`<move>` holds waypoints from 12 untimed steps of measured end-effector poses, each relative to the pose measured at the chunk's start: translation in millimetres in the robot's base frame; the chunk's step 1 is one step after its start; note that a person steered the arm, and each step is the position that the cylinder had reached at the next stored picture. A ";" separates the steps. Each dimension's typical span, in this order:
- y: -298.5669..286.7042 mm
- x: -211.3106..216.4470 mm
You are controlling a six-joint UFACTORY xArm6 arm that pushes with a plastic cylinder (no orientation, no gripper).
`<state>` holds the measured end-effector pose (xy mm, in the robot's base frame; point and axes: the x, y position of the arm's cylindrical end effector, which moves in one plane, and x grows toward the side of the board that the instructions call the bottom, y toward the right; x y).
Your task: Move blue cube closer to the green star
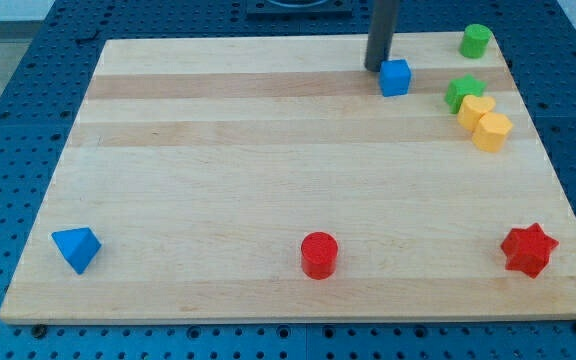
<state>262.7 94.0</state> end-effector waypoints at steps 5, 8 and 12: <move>17.3 27.7; 61.7 27.7; 77.8 5.6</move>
<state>268.3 171.8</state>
